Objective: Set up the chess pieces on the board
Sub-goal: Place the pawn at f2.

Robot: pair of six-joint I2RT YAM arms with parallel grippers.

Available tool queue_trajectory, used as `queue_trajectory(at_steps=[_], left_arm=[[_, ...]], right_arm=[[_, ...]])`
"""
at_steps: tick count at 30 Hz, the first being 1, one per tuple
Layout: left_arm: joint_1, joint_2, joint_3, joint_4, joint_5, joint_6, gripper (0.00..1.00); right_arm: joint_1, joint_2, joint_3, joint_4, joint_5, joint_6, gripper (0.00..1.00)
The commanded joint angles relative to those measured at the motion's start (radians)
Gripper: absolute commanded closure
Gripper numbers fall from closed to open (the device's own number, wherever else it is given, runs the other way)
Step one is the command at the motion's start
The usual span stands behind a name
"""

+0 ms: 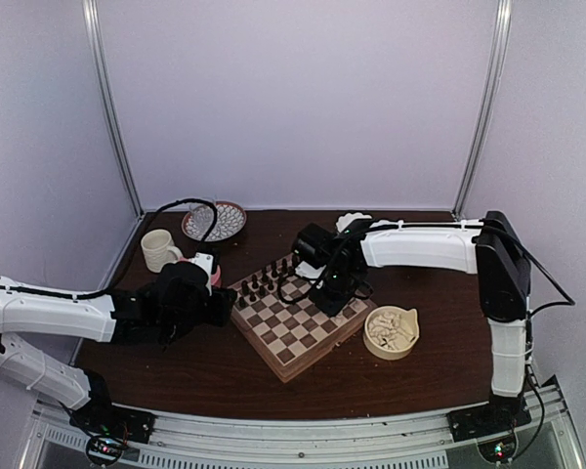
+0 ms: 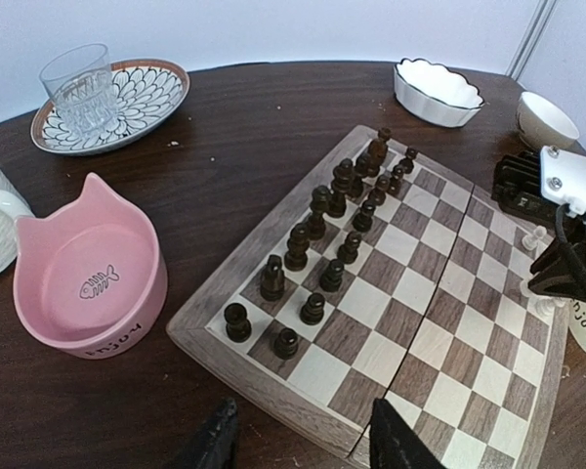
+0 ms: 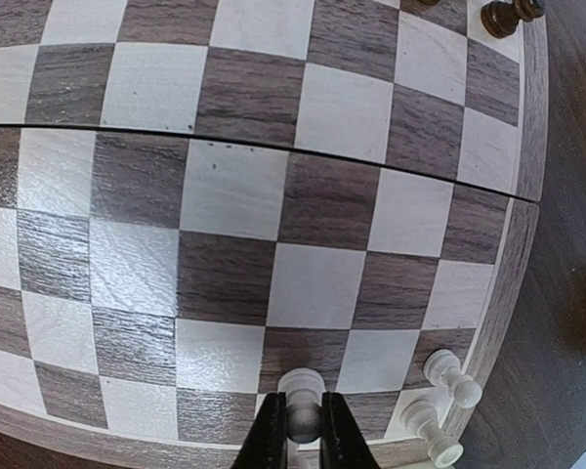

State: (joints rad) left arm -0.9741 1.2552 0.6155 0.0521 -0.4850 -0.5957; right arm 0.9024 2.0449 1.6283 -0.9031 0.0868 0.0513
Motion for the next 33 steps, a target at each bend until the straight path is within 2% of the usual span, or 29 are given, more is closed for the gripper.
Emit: queue_trajectory(at_steps=[1,33], left_arm=[[0.002,0.006,0.03,0.033,0.016,0.014,0.54],[0.002,0.029,0.041,0.03,0.035,0.017,0.54]], right_arm=[[-0.008,0.017,0.024,-0.013,0.025,-0.008,0.92],[-0.018,0.05,0.021,0.028,-0.02,-0.005,0.88]])
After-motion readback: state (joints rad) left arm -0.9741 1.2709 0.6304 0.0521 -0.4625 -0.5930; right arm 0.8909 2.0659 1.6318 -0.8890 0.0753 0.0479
